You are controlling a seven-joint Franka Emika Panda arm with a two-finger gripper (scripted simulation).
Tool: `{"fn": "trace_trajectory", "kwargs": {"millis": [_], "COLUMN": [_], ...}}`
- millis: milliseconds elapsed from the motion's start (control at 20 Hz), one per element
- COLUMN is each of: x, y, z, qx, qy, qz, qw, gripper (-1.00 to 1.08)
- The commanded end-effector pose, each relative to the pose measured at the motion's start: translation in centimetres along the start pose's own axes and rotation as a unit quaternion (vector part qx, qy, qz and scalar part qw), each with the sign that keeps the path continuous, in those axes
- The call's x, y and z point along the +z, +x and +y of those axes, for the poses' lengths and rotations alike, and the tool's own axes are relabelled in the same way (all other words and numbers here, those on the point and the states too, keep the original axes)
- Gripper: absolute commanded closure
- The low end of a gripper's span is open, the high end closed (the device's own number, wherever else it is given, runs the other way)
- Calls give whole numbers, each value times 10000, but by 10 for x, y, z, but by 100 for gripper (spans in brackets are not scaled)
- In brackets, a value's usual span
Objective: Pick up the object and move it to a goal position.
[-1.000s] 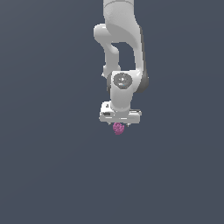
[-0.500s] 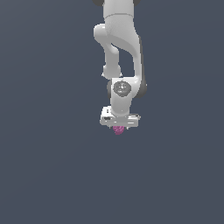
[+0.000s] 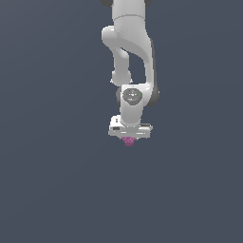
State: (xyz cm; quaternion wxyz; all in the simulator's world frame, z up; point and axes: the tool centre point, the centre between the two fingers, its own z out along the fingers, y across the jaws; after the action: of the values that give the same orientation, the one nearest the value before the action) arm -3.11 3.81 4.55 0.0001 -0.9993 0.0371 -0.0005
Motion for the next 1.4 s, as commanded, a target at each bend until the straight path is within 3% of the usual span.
{"fn": "trace_trajectory", "kwargs": {"millis": [0, 550, 1350], "x": [0, -36, -177], "y": [0, 8, 45], "z": [0, -13, -67], "qx": [1, 1, 4], "qy": [0, 0, -4], "qz": [1, 1, -3], "qw": [10000, 10000, 10000], "gripper": [108, 108, 108]}}
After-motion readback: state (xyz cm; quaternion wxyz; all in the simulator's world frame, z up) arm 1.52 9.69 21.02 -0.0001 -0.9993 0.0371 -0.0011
